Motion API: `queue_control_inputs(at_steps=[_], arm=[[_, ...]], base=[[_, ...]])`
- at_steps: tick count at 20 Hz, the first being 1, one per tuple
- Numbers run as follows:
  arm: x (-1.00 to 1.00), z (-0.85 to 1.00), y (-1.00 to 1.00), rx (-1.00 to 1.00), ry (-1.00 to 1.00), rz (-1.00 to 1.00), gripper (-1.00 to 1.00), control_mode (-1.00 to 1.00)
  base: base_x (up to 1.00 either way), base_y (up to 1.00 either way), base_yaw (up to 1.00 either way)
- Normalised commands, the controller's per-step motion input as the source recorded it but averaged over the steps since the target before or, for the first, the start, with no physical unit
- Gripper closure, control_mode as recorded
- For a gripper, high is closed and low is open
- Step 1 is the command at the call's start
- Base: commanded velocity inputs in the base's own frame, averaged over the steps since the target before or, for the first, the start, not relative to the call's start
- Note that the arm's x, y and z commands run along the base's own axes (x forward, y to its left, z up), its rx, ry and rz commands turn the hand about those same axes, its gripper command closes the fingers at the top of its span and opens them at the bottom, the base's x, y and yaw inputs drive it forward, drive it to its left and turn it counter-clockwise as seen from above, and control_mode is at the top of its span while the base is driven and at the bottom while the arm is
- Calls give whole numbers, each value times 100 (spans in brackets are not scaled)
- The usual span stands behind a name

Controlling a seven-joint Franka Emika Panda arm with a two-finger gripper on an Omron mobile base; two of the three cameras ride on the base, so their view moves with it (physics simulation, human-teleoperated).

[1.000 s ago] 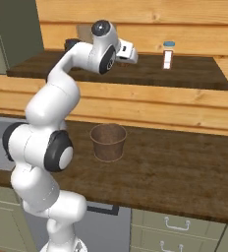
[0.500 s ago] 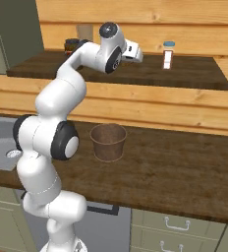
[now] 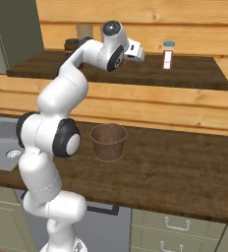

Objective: Open the cabinet, pick up the bread from the cabinet and place it in the basket. Then move the basket to the dining counter.

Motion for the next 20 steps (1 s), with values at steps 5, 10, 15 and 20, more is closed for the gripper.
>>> queue_control_inputs(at_steps=[5, 10, 15, 20], arm=[[-73, -28, 8, 0, -13, 0, 100, -100], [-100, 28, 41, 0, -14, -1, 100, -100], [-100, 86, 13, 0, 24, -6, 100, -100], [-100, 71, 0, -3, 36, -1, 100, -100]], base=[[0, 0, 0], [0, 0, 0], [0, 0, 0], [0, 0, 0]])
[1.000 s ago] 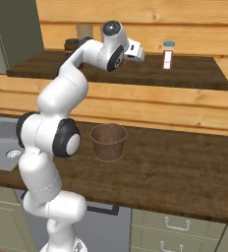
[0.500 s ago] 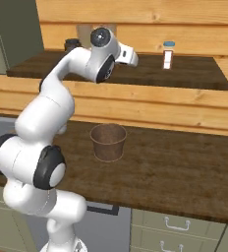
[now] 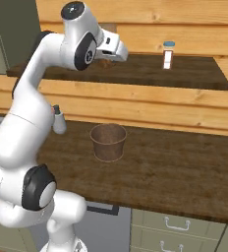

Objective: Open the cabinet, pick up the bread from the cabinet and place it in the basket. Then move the basket to the dining counter.

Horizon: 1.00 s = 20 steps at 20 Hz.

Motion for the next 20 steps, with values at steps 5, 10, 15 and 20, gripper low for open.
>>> queue_control_inputs(at_steps=[5, 10, 15, 20], arm=[[-100, 1, 17, 0, 10, -2, 100, -100], [-100, -49, 32, 3, -11, -2, 100, -100], [-100, -71, 34, 2, -8, -1, 100, -100], [-60, -51, 40, 0, 6, -4, 100, -100]], base=[[0, 0, 0], [0, 0, 0], [0, 0, 0], [0, 0, 0]])
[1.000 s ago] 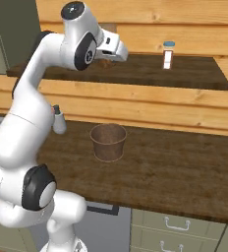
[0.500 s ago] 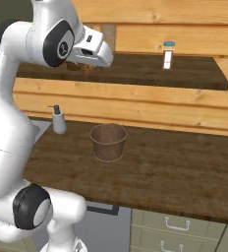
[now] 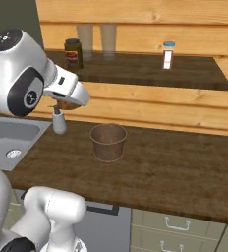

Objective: Open the cabinet, pick up the bread from the cabinet and place it in the basket. Then move the basket to the dining counter.

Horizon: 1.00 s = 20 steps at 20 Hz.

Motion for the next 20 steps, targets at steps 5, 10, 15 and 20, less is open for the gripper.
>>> queue_control_inputs(at_steps=[5, 10, 15, 20], arm=[[-17, -51, 6, 1, 1, -1, 100, -100], [27, -56, 0, 0, 2, 0, 100, -100], [49, -57, 1, 0, -1, 0, 100, -100], [59, -51, 0, 1, 0, 0, 100, -100]], base=[[0, 0, 0], [0, 0, 0], [0, 0, 0], [0, 0, 0]])
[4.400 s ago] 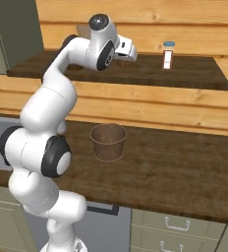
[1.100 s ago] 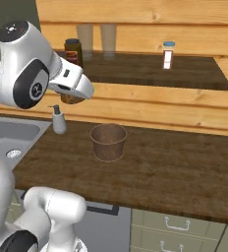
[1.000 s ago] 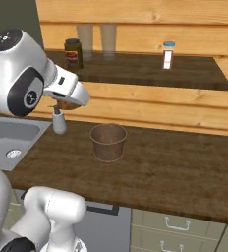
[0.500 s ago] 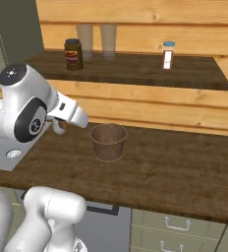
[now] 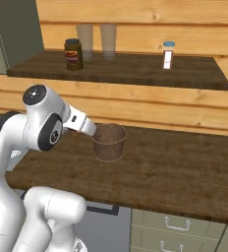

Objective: Open the cabinet, pick up the bread from the cabinet and place it in the basket. Then move the basket to the dining counter.

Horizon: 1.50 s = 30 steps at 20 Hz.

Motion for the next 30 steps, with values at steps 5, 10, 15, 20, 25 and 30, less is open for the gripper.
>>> queue_control_inputs(at_steps=[5, 10, 15, 20, 25, 30], arm=[[74, -30, 0, 0, 0, 0, 100, -100], [41, -32, -10, 0, 0, 0, 100, -100], [10, -35, -20, 0, 0, 0, 100, -100], [29, -27, -6, 0, 0, 0, 100, -100], [30, -24, -1, 0, 0, 0, 100, -100], [18, -15, -8, 1, 0, 0, 100, -100]], base=[[0, 0, 0], [0, 0, 0], [0, 0, 0], [0, 0, 0], [0, 0, 0], [0, 0, 0]])
